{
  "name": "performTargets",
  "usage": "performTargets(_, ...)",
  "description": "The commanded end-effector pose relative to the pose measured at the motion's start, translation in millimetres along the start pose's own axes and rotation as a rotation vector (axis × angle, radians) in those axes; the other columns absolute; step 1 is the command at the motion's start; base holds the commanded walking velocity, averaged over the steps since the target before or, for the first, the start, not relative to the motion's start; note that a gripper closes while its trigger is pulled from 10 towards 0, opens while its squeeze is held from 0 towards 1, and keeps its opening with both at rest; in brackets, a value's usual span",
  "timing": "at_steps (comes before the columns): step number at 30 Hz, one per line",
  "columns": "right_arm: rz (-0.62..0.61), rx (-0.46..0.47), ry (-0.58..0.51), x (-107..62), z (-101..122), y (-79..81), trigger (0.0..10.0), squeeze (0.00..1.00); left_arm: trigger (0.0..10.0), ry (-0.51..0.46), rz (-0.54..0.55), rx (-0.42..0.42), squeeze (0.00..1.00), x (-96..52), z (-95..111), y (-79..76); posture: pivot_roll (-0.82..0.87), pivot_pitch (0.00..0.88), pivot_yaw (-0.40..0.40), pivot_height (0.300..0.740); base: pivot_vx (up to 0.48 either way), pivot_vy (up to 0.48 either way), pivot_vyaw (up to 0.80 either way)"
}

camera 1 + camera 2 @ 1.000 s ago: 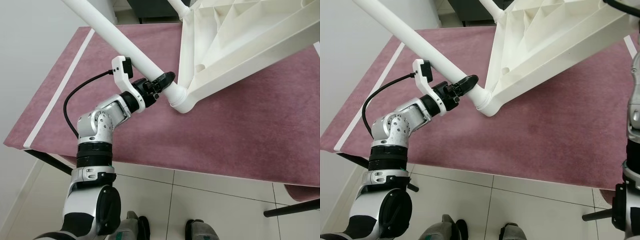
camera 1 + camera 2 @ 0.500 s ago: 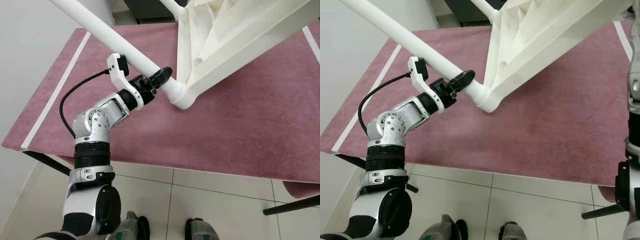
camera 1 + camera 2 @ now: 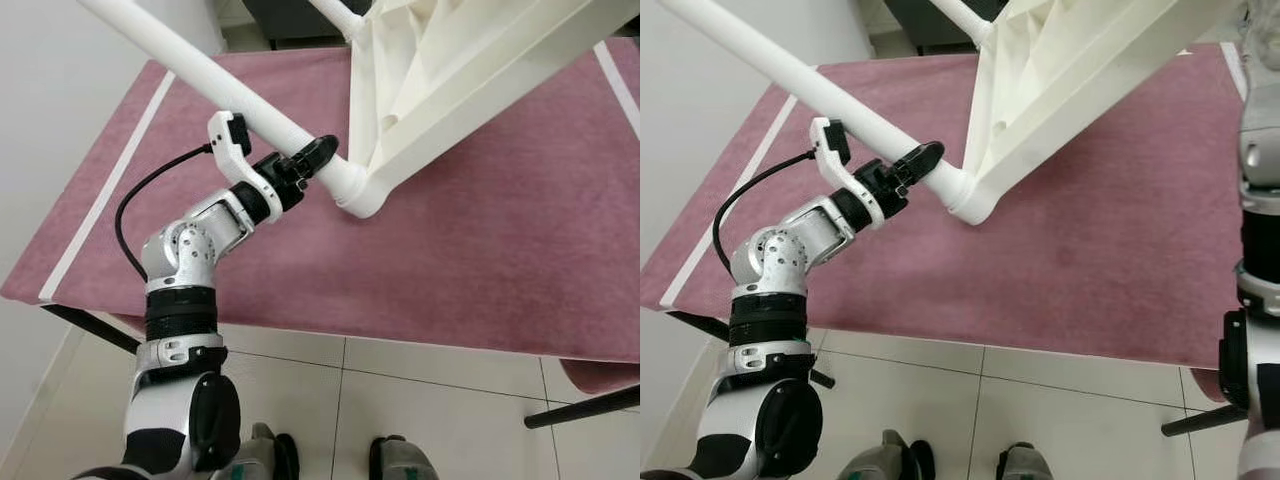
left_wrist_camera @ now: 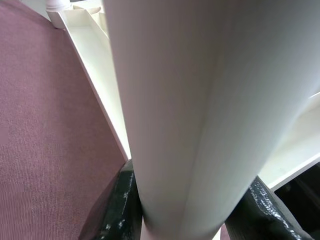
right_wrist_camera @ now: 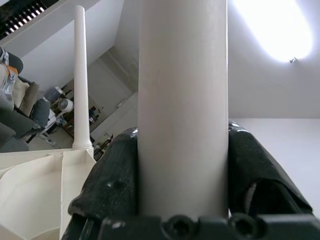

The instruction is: Building children table

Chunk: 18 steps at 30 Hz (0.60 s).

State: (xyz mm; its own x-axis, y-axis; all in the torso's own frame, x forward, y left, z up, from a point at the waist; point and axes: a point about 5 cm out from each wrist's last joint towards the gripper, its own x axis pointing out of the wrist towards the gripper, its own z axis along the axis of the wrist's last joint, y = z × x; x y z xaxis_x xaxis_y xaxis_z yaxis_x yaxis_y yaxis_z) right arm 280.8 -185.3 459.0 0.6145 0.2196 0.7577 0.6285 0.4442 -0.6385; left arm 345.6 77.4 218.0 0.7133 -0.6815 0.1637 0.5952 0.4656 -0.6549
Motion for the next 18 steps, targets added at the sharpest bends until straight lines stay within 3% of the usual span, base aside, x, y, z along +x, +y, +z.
performTargets(1,-0.116,-0.043,-0.486,-14.7,63.4,-19.2,0.0,0.00,5.5,0.400,0.373,-0.303,0.00,5.6,-127.7,-0.1,-0.19,0.152,0.140,0.740,0.000,0.000,0.00)
performTargets(2,-0.087,-0.042,-0.457,-16.2,56.3,-10.5,0.0,0.00,7.0,0.377,0.382,-0.263,0.00,3.1,-124.1,4.1,-0.19,0.152,0.140,0.740,0.000,0.000,0.00)
performTargets(3,-0.067,-0.039,-0.434,-18.1,50.8,-3.2,0.0,0.00,10.0,0.358,0.396,-0.213,0.00,1.0,-121.0,7.7,-0.18,0.152,0.137,0.740,0.000,0.000,0.00)
performTargets(4,-0.067,-0.039,-0.434,-18.1,50.8,-3.2,0.0,0.00,10.0,0.358,0.396,-0.213,0.00,1.0,-121.0,7.7,-0.18,0.152,0.137,0.740,0.000,0.000,0.00)
performTargets(8,-0.064,0.002,-0.332,-21.0,36.6,5.7,0.0,0.00,10.0,0.249,0.374,0.015,0.00,-1.1,-100.0,9.6,-0.17,0.151,0.134,0.740,0.000,0.000,0.00)
performTargets(11,-0.070,0.004,-0.311,-21.4,33.4,5.9,0.0,0.00,10.0,0.227,0.368,0.056,0.00,-1.0,-95.8,9.2,-0.17,0.151,0.134,0.740,0.000,0.000,0.00)
performTargets(12,-0.071,0.016,-0.276,-22.8,27.4,7.1,0.0,0.00,10.0,0.190,0.367,0.130,0.00,-1.2,-88.3,9.7,-0.17,0.151,0.134,0.740,0.000,0.000,0.00)
performTargets(18,-0.071,0.016,-0.276,-22.8,27.4,7.1,0.0,0.00,10.0,0.190,0.367,0.130,0.00,-1.2,-88.3,9.7,-0.17,0.151,0.134,0.740,0.000,0.000,0.00)
